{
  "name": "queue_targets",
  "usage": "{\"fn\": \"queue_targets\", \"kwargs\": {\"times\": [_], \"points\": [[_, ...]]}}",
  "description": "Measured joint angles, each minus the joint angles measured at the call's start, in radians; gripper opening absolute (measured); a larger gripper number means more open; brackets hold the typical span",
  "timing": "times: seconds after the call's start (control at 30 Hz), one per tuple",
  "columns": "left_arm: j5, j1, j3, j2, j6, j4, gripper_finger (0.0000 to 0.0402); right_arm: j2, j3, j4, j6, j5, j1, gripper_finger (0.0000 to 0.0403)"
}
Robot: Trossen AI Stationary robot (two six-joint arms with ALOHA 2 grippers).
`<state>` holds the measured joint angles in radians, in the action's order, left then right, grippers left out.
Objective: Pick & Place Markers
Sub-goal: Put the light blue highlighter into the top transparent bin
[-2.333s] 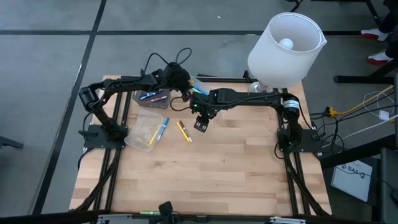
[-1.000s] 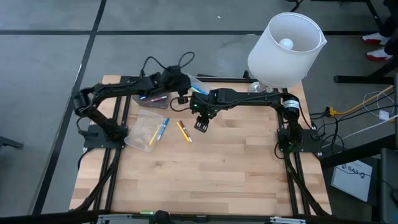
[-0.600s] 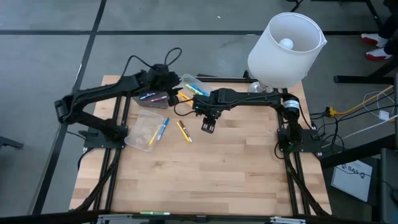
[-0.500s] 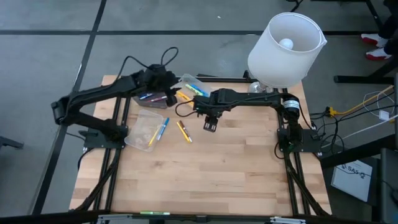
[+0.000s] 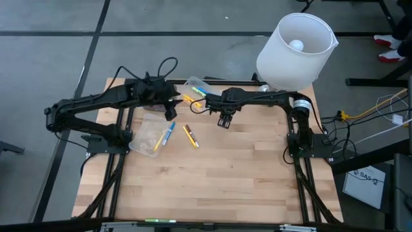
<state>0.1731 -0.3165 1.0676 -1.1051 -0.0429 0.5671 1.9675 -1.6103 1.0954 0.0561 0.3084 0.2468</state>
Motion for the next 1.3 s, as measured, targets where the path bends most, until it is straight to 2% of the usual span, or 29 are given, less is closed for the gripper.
{"fn": "queue_targets", "kwargs": {"times": [0.27,0.57,0.7,0.83,0.97,1.17,1.3], "points": [[0.106,0.065,0.0,0.042,0.023,0.049,0.0139,0.0,0.078,-0.142,-0.017,0.014,0.073,0.0178],[0.12,0.087,0.0,0.044,0.042,0.068,0.0139,0.0,0.098,-0.188,-0.05,0.0,0.155,0.0177],[0.122,0.088,0.0,0.044,0.048,0.068,0.0139,0.0,0.098,-0.193,-0.099,-0.096,0.191,0.0177],[0.122,0.088,0.0,0.044,0.048,0.068,0.0139,0.0,0.098,-0.222,-0.118,-0.103,0.219,0.0177],[0.122,0.088,0.0,0.044,0.048,0.068,0.0139,0.0,0.098,-0.235,-0.118,-0.188,0.253,0.0177],[0.122,0.088,0.0,0.044,0.048,0.068,0.0139,0.0,0.098,-0.232,-0.118,-0.207,0.283,0.0177],[0.122,0.088,0.0,0.044,0.048,0.068,0.0139,0.0,0.148,-0.252,-0.121,-0.215,0.285,0.0177]]}}
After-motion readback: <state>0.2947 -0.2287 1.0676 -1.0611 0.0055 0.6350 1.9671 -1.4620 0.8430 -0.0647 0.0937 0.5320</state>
